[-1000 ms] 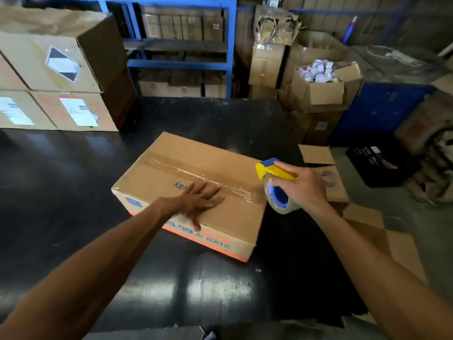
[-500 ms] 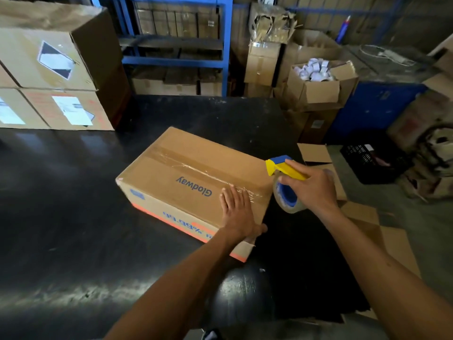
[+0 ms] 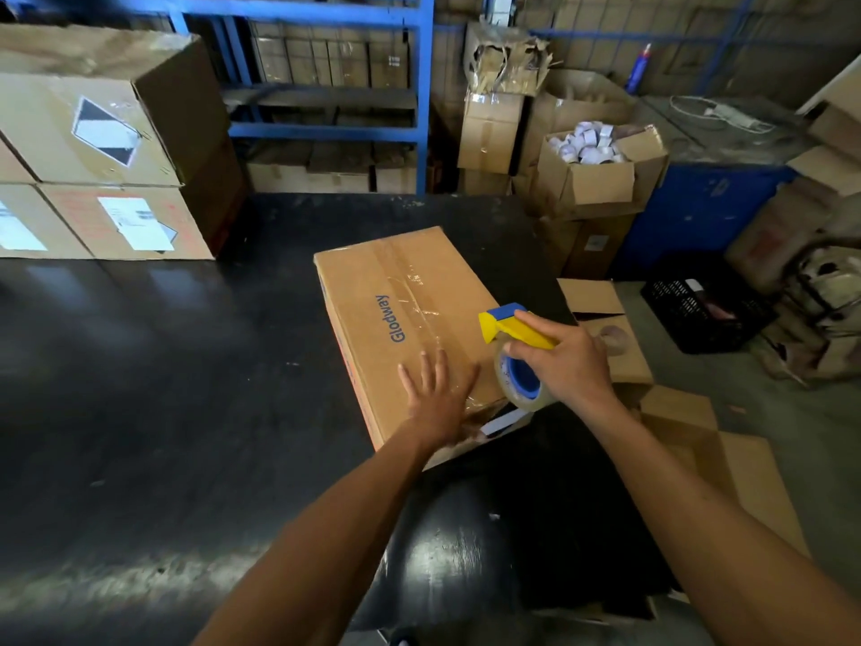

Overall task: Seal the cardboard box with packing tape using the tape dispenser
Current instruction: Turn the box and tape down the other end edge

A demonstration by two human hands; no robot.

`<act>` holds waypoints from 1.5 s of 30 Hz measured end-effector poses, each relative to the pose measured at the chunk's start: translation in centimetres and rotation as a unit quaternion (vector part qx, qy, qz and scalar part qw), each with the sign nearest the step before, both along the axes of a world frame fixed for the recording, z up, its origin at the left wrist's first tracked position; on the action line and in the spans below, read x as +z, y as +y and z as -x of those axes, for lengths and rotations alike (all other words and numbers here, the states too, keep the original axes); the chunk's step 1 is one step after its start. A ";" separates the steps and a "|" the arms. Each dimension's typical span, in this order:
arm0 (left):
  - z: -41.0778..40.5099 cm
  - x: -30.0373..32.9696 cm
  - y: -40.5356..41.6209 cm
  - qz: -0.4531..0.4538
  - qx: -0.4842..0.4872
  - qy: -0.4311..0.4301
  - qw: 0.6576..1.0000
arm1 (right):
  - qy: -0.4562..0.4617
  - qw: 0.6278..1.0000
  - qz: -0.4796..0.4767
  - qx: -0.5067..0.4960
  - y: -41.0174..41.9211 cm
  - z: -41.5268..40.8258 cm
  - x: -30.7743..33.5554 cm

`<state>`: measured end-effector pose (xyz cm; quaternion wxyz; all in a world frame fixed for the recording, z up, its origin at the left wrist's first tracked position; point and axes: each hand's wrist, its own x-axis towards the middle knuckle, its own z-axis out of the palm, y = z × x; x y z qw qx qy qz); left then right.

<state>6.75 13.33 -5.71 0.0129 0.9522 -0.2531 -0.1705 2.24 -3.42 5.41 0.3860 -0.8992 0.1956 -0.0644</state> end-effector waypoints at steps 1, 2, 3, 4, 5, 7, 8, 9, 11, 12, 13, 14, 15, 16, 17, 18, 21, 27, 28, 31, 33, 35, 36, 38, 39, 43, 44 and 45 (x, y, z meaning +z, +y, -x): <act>0.2 -0.4 0.2 -0.010 -0.009 -0.025 1.000 | 0.003 1.000 -0.002 0.004 0.0 0.1 -0.2; 0.3 -0.7 0.6 -0.008 -0.018 -0.041 0.999 | 0.006 1.000 -0.006 0.005 0.0 0.1 -0.4; 0.2 -1.0 1.1 -0.003 -0.031 -0.053 0.998 | 0.008 1.000 -0.010 0.004 0.0 0.2 -0.4; 0.2 -1.3 1.5 -0.002 -0.048 -0.065 0.997 | 0.010 1.000 -0.013 0.001 0.0 0.3 -0.5; 0.0 -1.3 2.0 -0.005 -0.065 -0.075 0.995 | 0.009 1.000 -0.017 -0.004 -0.1 0.3 -0.6; -0.7 -1.6 3.2 -0.009 -0.102 -0.093 0.990 | 0.005 1.000 -0.026 -0.010 -0.4 0.2 -0.7; -1.0 -1.8 3.9 -0.007 -0.120 -0.098 0.988 | 0.002 1.000 -0.029 -0.009 -0.5 0.2 -0.6; -1.2 -1.9 4.5 -0.005 -0.138 -0.102 0.985 | 0.001 0.999 -0.033 -0.010 -0.5 0.1 -0.4; -1.3 -2.1 5.4 -0.009 -0.160 -0.107 0.981 | -0.004 0.999 -0.038 -0.010 -0.6 0.1 -0.2; -1.3 -2.2 5.5 -0.010 -0.163 -0.110 0.980 | -0.005 0.999 -0.043 -0.010 -0.5 0.2 -0.2; -1.2 -2.3 5.5 -0.012 -0.163 -0.113 0.980 | -0.007 0.999 -0.051 -0.010 -0.5 0.2 -0.2; -1.3 -2.3 5.5 -0.013 -0.165 -0.113 0.980 | -0.011 0.998 -0.057 -0.008 -0.4 0.2 -0.3; -1.4 -2.2 5.5 -0.008 -0.168 -0.109 0.980 | -0.014 0.998 -0.060 -0.003 -0.2 0.3 -0.3; -1.6 -2.1 5.5 -0.005 -0.169 -0.104 0.980 | -0.013 0.998 -0.061 0.004 0.0 0.4 -0.4; -1.8 -2.0 5.6 -0.004 -0.169 -0.102 0.980 | -0.009 0.998 -0.060 0.013 0.1 0.6 -0.5; -1.9 -1.8 5.6 -0.006 -0.169 -0.103 0.980 | -0.003 0.998 -0.058 0.022 0.2 0.8 -0.6; -1.9 -1.5 5.6 -0.003 -0.162 -0.101 0.982 | 0.002 0.998 -0.048 0.044 0.3 1.7 -0.7; -2.1 -0.8 5.7 -0.005 -0.155 -0.084 0.984 | 0.004 0.997 -0.034 0.068 0.2 2.8 -1.0; -2.0 -0.8 5.7 -0.005 -0.154 -0.082 0.985 | 0.003 0.997 -0.033 0.067 0.1 3.0 -1.1; -1.6 -0.6 5.5 -0.007 -0.142 -0.072 0.987 | 0.001 0.997 -0.041 0.070 -0.4 3.4 -1.0; -1.1 0.3 5.3 0.022 -0.110 -0.025 0.993 | 0.000 0.995 -0.046 0.085 -0.9 3.8 -1.0; -0.1 2.6 4.7 0.148 -0.025 0.071 0.986 | -0.015 0.993 -0.045 0.111 -1.6 4.4 -1.2; 0.5 3.8 4.3 0.255 0.048 0.132 0.957 | -0.026 0.991 -0.040 0.127 -2.0 4.7 -1.2; 1.3 5.6 3.7 0.471 0.202 0.246 0.823 | -0.049 0.988 -0.026 0.147 -2.6 5.2 -1.2; 1.3 6.3 3.7 0.539 0.264 0.292 0.745 | -0.066 0.986 -0.020 0.153 -2.7 5.4 -1.0; 0.8 8.6 5.4 0.593 0.380 0.466 0.536 | -0.170 0.965 0.023 0.197 -3.1 5.7 0.3; 0.8 9.3 5.9 0.599 0.375 0.488 0.512 | -0.202 0.954 0.043 0.216 -2.9 5.6 0.7; 0.8 9.8 6.3 0.608 0.366 0.501 0.496 | -0.229 0.942 0.065 0.235 -2.7 5.6 0.8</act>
